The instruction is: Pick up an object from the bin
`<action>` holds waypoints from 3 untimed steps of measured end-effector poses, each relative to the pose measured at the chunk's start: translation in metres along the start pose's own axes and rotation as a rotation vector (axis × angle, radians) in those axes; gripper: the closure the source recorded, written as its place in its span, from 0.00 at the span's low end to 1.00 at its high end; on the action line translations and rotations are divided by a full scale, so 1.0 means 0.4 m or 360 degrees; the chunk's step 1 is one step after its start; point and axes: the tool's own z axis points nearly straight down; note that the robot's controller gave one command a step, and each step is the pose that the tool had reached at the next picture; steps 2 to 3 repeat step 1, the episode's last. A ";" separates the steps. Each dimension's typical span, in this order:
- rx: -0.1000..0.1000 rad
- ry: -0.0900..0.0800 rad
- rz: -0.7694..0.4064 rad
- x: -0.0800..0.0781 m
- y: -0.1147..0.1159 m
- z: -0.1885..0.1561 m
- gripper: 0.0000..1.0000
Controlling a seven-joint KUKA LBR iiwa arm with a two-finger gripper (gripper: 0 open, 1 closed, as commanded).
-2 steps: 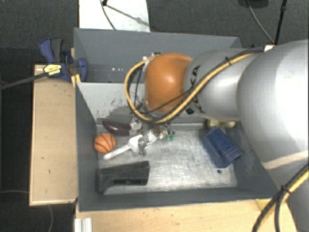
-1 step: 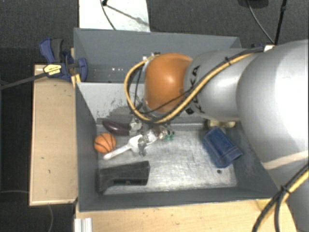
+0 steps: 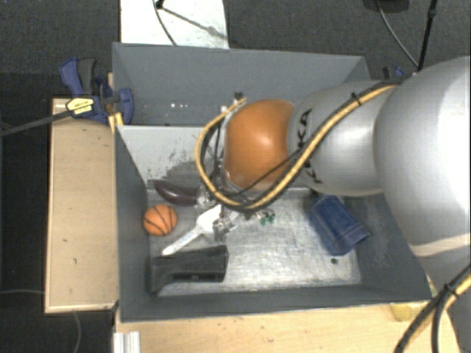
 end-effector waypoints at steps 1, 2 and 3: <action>-0.0013 0.0072 0.0025 -0.101 -0.002 -0.465 1.00; -0.0013 0.0072 0.0025 -0.101 -0.002 -0.465 1.00; -0.0013 0.0072 0.0025 -0.101 -0.002 -0.465 1.00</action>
Offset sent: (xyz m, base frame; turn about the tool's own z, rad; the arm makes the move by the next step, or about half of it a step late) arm 0.0000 0.0000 0.0000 0.0000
